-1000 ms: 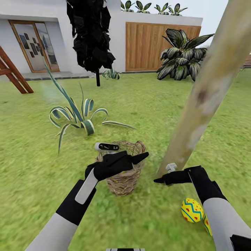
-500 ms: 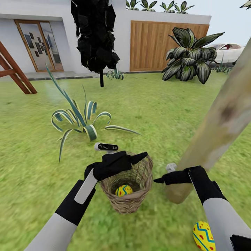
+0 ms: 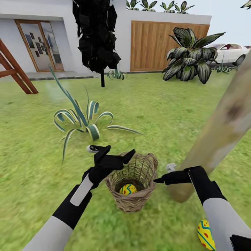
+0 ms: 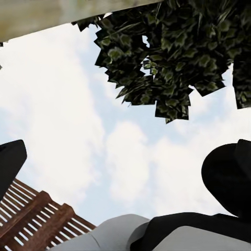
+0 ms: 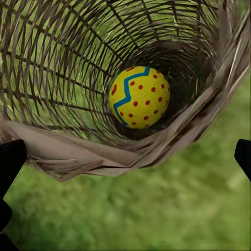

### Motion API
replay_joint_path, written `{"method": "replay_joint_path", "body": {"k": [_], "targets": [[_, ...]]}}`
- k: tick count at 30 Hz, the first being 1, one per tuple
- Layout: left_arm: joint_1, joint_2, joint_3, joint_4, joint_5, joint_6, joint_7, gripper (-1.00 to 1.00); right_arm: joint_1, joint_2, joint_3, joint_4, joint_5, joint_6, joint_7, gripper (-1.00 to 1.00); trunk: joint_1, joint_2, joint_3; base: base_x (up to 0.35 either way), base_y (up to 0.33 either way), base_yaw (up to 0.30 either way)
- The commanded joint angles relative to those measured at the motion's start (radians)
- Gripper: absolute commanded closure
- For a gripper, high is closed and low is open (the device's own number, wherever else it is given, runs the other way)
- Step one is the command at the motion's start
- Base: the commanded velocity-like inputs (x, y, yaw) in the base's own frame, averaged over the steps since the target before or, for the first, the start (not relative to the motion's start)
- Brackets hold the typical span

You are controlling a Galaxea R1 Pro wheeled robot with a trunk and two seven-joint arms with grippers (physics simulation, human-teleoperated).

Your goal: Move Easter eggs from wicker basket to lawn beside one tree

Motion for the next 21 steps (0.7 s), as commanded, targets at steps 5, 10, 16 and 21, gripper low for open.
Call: {"method": "replay_joint_path", "body": {"k": [5,10,16,21], "targets": [[-0.001,-0.001,-0.002,-0.001,0.007,0.009,-0.001,-1.0,-0.001,0.001,-0.004,-0.001,0.008,0.006,0.008,-1.0,0.0,0.0,-0.001,-0.027,0.299,0.0],[-0.001,-0.002,-0.002,-0.001,0.006,0.009,-0.001,-1.0,-0.001,0.001,-0.004,-0.001,0.008,0.006,0.008,-1.0,0.0,0.0,-0.001,-0.002,0.308,0.0],[-0.001,-0.003,-0.002,-0.001,0.004,0.009,-0.001,-1.0,-0.001,0.0,-0.004,-0.001,0.008,0.006,0.012,-1.0,0.0,0.0,0.001,0.032,0.314,-0.088],[-0.001,-0.005,-0.002,0.0,0.001,0.009,-0.001,-1.0,-0.001,-0.001,-0.004,0.009,0.008,0.005,0.013,-1.0,0.0,0.0,0.005,0.098,0.31,-0.242]]}}
